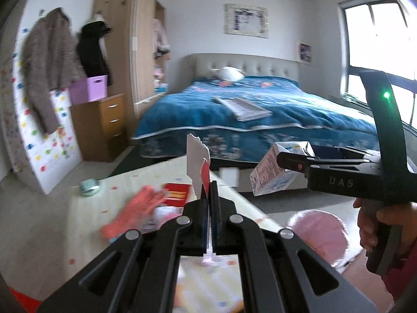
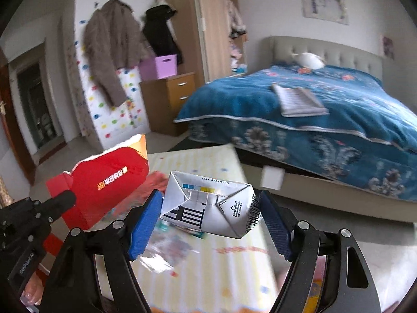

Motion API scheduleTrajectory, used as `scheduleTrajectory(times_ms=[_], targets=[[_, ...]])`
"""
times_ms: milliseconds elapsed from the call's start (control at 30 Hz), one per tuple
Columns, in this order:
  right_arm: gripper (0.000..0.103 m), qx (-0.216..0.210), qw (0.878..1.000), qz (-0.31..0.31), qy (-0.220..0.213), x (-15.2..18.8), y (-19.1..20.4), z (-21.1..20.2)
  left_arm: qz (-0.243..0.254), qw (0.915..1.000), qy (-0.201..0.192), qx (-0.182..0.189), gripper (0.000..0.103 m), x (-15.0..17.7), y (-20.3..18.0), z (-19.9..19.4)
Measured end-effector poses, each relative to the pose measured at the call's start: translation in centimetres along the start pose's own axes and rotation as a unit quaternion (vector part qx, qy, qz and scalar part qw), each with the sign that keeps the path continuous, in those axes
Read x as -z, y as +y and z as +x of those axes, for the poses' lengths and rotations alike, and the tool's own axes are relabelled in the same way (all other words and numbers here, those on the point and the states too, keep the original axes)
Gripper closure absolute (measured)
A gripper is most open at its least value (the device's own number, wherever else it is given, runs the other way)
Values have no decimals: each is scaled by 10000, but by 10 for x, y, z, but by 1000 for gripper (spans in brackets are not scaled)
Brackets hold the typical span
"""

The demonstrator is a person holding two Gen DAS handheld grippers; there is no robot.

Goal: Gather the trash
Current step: 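Lift the milk carton with the right gripper and carry it toward the wastebasket, then open the right gripper over the wastebasket to drop the milk carton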

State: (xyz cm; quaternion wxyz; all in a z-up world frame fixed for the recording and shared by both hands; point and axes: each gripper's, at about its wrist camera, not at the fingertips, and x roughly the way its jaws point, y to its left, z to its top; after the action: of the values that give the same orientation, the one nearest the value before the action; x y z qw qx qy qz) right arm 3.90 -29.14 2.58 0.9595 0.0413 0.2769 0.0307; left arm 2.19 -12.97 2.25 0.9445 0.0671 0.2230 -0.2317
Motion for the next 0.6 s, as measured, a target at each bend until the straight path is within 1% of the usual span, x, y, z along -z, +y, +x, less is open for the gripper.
scheduleTrajectory(times_ms=[33, 67, 167, 233, 267, 367, 433, 600], targets=[[28, 62, 10000, 35, 2, 2, -7, -5, 65, 9999, 32, 131, 103, 1, -13, 5], [28, 223, 9996, 149, 21, 8, -27, -14, 142, 9995, 77, 288, 103, 1, -28, 12], [28, 431, 9985, 326, 51, 17, -54, -27, 346, 9968, 181, 703, 103, 4, -66, 25], [27, 638, 9967, 495, 81, 28, -78, -38, 495, 9940, 244, 946, 103, 8, -92, 34], [27, 793, 9946, 653, 116, 36, -97, -47, 570, 9919, 295, 1096, 103, 9, -107, 40], [27, 997, 9913, 842, 163, 49, -122, -56, 764, 9856, 413, 1450, 103, 15, -142, 53], [27, 1200, 9869, 1052, 219, 63, -147, -65, 882, 9816, 484, 1624, 103, 19, -160, 62], [27, 1485, 9784, 1400, 337, 86, -192, -72, 1051, 9730, 722, 1922, 103, 23, -197, 89]])
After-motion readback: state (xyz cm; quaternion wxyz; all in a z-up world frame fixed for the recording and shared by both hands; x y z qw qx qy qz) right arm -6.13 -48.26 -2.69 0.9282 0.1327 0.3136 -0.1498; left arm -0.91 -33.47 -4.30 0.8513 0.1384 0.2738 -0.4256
